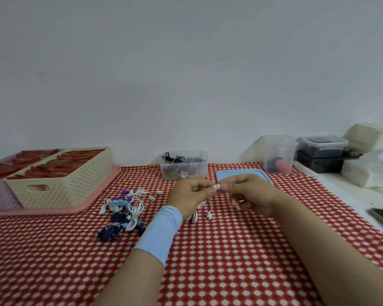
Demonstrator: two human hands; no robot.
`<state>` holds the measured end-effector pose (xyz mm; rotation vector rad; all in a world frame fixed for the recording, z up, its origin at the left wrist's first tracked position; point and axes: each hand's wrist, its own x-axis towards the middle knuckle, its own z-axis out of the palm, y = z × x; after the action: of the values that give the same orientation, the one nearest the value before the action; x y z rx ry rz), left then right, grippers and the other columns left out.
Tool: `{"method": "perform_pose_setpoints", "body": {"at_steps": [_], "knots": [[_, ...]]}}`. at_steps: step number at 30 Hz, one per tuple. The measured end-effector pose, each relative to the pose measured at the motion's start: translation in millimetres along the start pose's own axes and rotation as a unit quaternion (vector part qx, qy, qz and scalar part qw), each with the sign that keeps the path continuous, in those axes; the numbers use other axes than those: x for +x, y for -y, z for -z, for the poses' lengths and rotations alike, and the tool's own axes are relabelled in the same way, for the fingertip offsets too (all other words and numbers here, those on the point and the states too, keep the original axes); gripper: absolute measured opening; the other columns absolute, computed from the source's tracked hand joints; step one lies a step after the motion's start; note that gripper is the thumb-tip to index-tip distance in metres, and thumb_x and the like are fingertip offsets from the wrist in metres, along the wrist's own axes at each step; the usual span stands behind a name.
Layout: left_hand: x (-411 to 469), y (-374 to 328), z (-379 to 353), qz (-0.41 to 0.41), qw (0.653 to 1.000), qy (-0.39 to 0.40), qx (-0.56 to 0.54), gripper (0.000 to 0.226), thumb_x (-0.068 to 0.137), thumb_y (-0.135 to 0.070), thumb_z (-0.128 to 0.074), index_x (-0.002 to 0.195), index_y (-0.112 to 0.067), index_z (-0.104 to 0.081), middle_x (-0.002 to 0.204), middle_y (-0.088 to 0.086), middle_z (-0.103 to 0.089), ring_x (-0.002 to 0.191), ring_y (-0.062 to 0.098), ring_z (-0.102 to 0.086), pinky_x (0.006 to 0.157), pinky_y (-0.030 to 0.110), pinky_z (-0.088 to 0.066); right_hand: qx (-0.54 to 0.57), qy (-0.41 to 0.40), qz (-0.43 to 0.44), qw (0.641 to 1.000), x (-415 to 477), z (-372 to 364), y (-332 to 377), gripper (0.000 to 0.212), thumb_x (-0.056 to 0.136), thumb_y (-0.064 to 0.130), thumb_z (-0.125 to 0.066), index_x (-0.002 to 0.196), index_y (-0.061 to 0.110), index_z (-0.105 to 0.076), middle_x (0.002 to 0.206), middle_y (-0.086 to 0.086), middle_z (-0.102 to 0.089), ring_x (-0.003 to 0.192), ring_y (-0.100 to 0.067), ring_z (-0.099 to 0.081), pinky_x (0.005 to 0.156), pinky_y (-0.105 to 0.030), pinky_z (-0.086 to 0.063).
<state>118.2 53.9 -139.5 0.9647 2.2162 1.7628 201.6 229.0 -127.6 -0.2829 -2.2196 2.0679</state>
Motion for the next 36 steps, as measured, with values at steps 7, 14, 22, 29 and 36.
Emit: {"method": "perform_pose_setpoints", "body": {"at_steps": [7, 14, 22, 29, 36], "knots": [[-2, -2, 2, 0.002, 1.0, 0.02, 0.0, 0.014, 0.082, -0.015, -0.078, 0.092, -0.024, -0.077, 0.089, -0.006, -0.077, 0.087, 0.006, -0.072, 0.084, 0.02, -0.056, 0.012, 0.033, -0.039, 0.999, -2, 2, 2, 0.019, 0.086, 0.014, -0.071, 0.102, 0.008, -0.078, 0.085, -0.004, -0.075, 0.057, -0.012, -0.054, 0.04, -0.017, -0.029], [-4, -5, 1, -0.003, 0.999, 0.039, -0.02, 0.014, 0.082, -0.009, -0.076, 0.092, -0.018, -0.076, 0.084, -0.003, -0.077, 0.081, 0.007, -0.074, 0.073, 0.015, -0.055, 0.011, 0.038, -0.069, 0.997, 1, 3, 1, 0.017, 0.085, 0.015, -0.072, 0.1, 0.009, -0.076, 0.077, -0.002, -0.071, 0.054, -0.01, -0.055, 0.036, -0.016, -0.028], [-4, -6, -1, -0.003, 1.0, 0.017, -0.021, 0.015, 0.085, -0.01, -0.074, 0.091, -0.023, -0.074, 0.085, -0.006, -0.076, 0.082, 0.005, -0.073, 0.072, 0.014, -0.054, 0.005, 0.0, -0.038, 0.999, -2, 0, 5, 0.016, 0.09, 0.013, -0.071, 0.105, 0.009, -0.072, 0.086, -0.005, -0.073, 0.059, -0.013, -0.059, 0.041, -0.019, -0.033], [-2, -3, -1, 0.008, 0.999, -0.033, 0.01, 0.013, 0.082, -0.015, -0.078, 0.094, -0.016, -0.076, 0.084, -0.005, -0.076, 0.074, 0.003, -0.071, 0.066, 0.011, -0.053, -0.041, -0.014, 0.018, 0.999, -9, -5, 10, 0.014, 0.092, 0.017, -0.07, 0.104, 0.014, -0.078, 0.099, -0.006, -0.078, 0.064, -0.017, -0.065, 0.051, -0.025, -0.04], [-3, -5, -1, 0.016, 1.0, -0.022, 0.008, 0.005, 0.085, -0.022, -0.075, 0.088, -0.02, -0.077, 0.079, -0.008, -0.076, 0.073, -0.003, -0.07, 0.063, 0.005, -0.048, -0.149, -0.062, 0.107, 0.981, -11, -8, 7, 0.013, 0.087, 0.012, -0.076, 0.099, 0.015, -0.078, 0.083, -0.006, -0.078, 0.064, -0.018, -0.071, 0.052, -0.027, -0.054]]}}
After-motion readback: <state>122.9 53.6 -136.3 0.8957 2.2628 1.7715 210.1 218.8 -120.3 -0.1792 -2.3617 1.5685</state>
